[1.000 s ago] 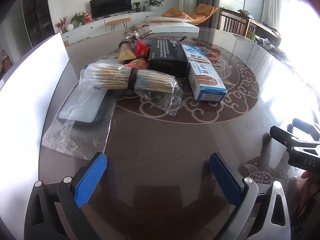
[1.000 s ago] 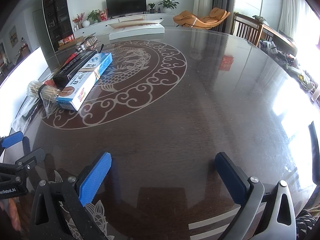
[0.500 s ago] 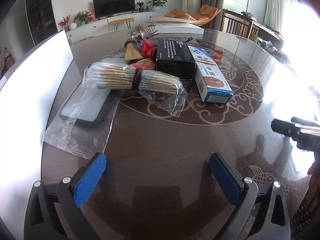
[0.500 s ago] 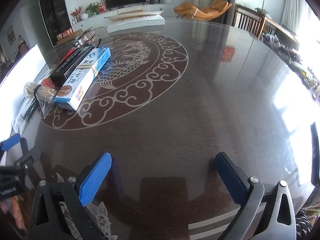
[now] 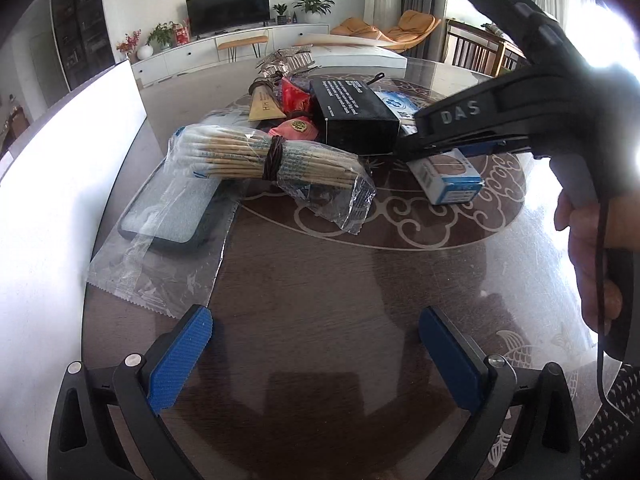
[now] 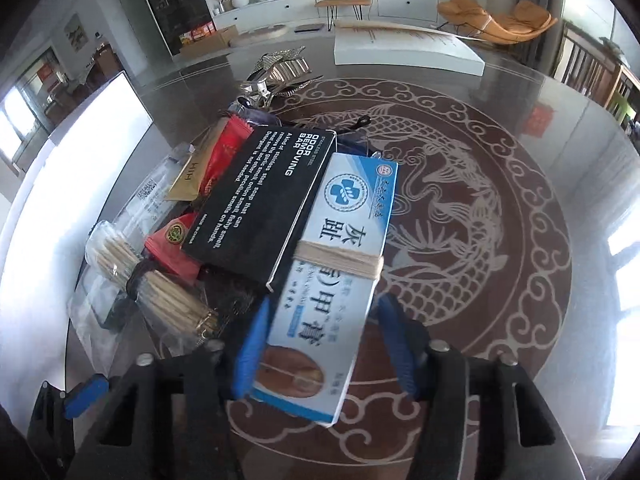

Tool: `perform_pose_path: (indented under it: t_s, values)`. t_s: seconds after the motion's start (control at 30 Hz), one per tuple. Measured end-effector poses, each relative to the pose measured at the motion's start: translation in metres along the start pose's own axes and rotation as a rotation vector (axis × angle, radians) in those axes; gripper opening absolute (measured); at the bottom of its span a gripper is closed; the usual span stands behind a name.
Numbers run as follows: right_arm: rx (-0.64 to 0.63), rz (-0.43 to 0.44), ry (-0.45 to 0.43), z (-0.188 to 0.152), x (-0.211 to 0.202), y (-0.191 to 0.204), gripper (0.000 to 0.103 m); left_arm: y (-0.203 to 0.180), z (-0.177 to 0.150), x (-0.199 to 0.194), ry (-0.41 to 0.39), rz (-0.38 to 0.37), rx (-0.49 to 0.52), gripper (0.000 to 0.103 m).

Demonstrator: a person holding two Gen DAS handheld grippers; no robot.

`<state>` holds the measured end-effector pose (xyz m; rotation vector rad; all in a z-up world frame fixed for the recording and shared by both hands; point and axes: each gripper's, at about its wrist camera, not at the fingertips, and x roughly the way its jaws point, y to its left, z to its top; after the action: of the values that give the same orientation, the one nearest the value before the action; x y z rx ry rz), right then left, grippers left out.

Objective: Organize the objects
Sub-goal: 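Grasp the blue-and-white nail cream box with the right tool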

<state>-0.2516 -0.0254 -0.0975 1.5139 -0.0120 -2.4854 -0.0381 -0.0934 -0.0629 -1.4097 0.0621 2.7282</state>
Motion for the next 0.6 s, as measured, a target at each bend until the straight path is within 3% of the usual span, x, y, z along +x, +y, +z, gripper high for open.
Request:
perform_pose_path:
  t_s: [0.07, 0.27, 0.4, 0.43, 0.47, 0.53, 0.6]
  values:
    - [0.037, -0.019, -0.025, -0.012, -0.006, -0.017, 0.042, 0.0, 0.0, 0.0, 0.0, 0.0, 0.0, 0.103]
    - [0.123, -0.203, -0.107, -0.064, -0.029, -0.086, 0.042, 0.0, 0.0, 0.0, 0.0, -0.001, 0.0, 0.103]
    - [0.157, -0.222, -0.138, -0.082, -0.037, -0.115, 0.043, 0.0, 0.0, 0.0, 0.0, -0.001, 0.0, 0.103]
    - [0.15, -0.22, -0.155, -0.083, -0.038, -0.116, 0.048, 0.0, 0.0, 0.0, 0.0, -0.001, 0.0, 0.103]
    - [0.144, -0.235, -0.151, -0.084, -0.036, -0.115, 0.066, 0.0, 0.0, 0.0, 0.0, -0.001, 0.001, 0.103]
    - [0.145, -0.256, -0.147, -0.088, -0.034, -0.116, 0.087, 0.0, 0.0, 0.0, 0.0, -0.001, 0.001, 0.103]
    - [0.147, -0.256, -0.154, -0.092, -0.04, -0.117, 0.088, 0.001, 0.0, 0.0, 0.0, -0.001, 0.001, 0.103]
